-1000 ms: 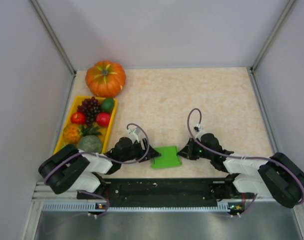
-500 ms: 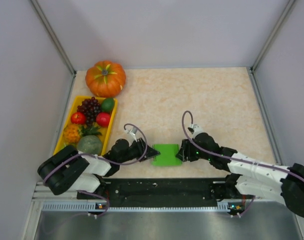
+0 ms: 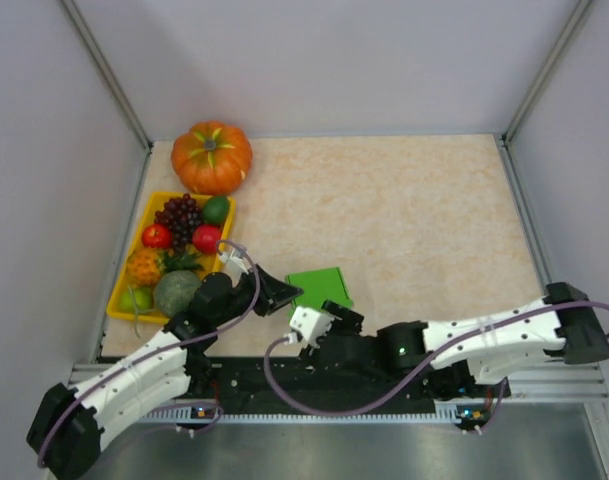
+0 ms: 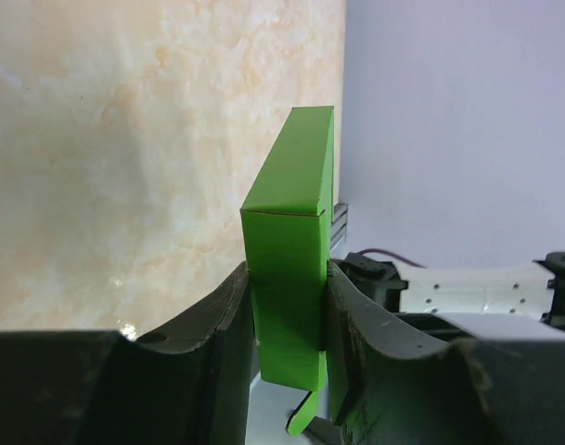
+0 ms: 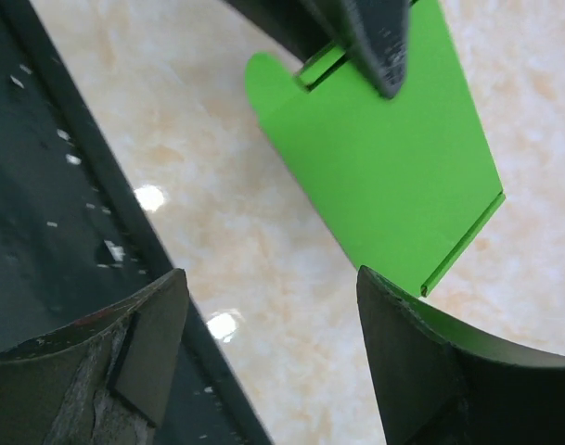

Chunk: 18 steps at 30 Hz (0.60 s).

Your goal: Fold the paper box

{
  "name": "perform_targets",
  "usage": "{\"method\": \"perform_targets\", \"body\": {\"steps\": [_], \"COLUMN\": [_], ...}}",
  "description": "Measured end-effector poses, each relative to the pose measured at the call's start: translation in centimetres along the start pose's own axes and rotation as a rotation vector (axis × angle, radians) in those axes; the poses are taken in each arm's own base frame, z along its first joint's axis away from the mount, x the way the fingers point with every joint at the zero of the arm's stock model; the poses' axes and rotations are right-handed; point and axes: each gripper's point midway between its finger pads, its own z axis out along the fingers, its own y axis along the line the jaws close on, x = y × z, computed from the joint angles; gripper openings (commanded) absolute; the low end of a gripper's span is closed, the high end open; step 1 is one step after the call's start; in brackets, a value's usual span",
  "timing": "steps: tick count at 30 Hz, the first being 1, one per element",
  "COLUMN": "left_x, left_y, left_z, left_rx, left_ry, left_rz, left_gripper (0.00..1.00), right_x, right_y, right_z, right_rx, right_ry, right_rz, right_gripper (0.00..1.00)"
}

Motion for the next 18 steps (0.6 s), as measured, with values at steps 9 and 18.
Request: {"method": "perform_targets", "body": {"steps": [9,18], "left_x": [0.7,2.0], "left_y": [0.0,-1.5], "left_z": [-2.0,-2.9], "left_rx": [-0.03,0.007], "left_ry": [0.055,0.134], "left_rz": [-0.136,-0.242], "left_gripper": [0.33,0.35], "right_x": [0.5,-0.1], "right_y": [-2.2,-3.8], "right_z": [1.9,2.3], "right_rx": [0.364,0.519], "right_ry": [0.063,-0.01], "right_rz": [-0.478,-0.613], "right_gripper": [0.71,0.46]}}
